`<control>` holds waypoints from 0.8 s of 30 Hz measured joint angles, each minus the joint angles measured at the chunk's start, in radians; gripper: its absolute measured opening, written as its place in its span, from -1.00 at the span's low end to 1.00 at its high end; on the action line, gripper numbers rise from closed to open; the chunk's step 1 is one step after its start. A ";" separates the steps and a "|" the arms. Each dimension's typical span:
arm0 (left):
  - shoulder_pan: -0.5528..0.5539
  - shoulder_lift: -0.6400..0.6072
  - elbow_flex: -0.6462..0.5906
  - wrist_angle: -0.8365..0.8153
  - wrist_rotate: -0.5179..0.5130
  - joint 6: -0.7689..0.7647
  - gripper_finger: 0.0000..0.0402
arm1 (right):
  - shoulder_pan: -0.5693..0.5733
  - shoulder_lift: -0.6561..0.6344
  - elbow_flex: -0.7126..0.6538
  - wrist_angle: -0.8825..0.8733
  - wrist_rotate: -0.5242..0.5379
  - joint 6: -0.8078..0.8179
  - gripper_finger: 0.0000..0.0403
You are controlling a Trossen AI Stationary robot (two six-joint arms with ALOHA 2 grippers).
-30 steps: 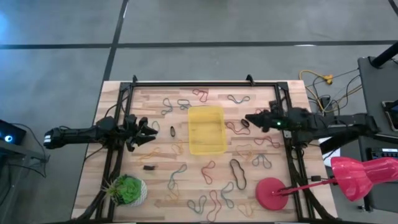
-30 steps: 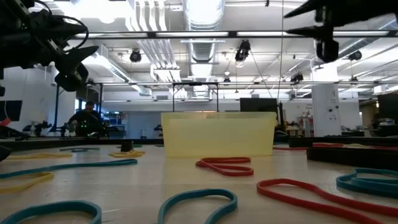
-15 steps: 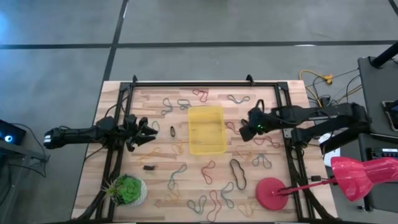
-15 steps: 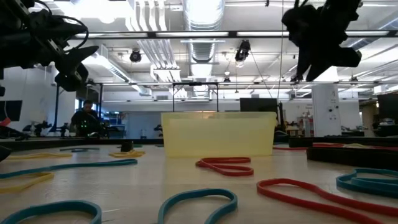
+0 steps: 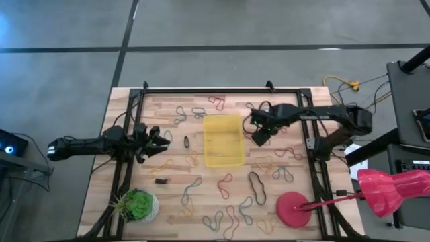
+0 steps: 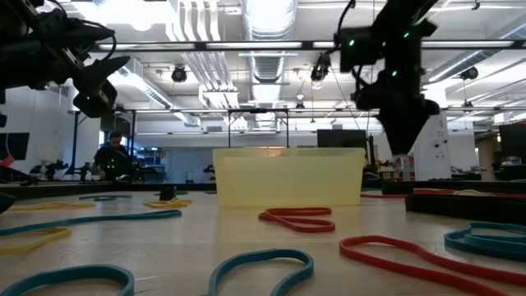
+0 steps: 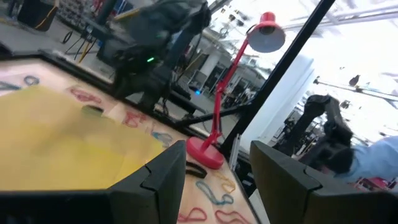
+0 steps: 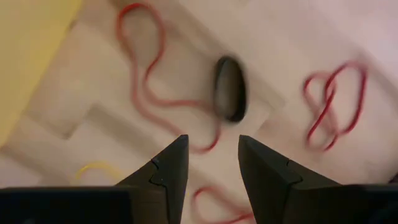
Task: Pick and place rubber bands into bin
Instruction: Put the right small black rubber band into the yellow bin
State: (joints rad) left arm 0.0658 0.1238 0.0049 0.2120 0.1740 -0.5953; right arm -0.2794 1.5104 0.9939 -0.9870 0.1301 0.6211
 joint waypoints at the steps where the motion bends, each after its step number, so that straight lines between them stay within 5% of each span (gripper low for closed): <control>1: 0.000 0.000 0.000 0.000 0.000 0.000 -0.18 | -0.017 0.020 0.008 0.002 0.000 -0.035 -0.36; 14: 0.000 0.000 0.000 0.000 0.000 -0.001 -0.18 | -0.100 0.180 0.014 0.064 -0.029 -0.235 0.11; 24: 0.000 0.000 0.000 0.013 0.000 -0.001 -0.18 | -0.118 0.222 0.013 0.139 -0.084 -0.260 0.01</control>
State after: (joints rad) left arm 0.0658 0.1238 0.0051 0.2246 0.1738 -0.5961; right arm -0.3973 1.7319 1.0069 -0.8478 0.0457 0.3607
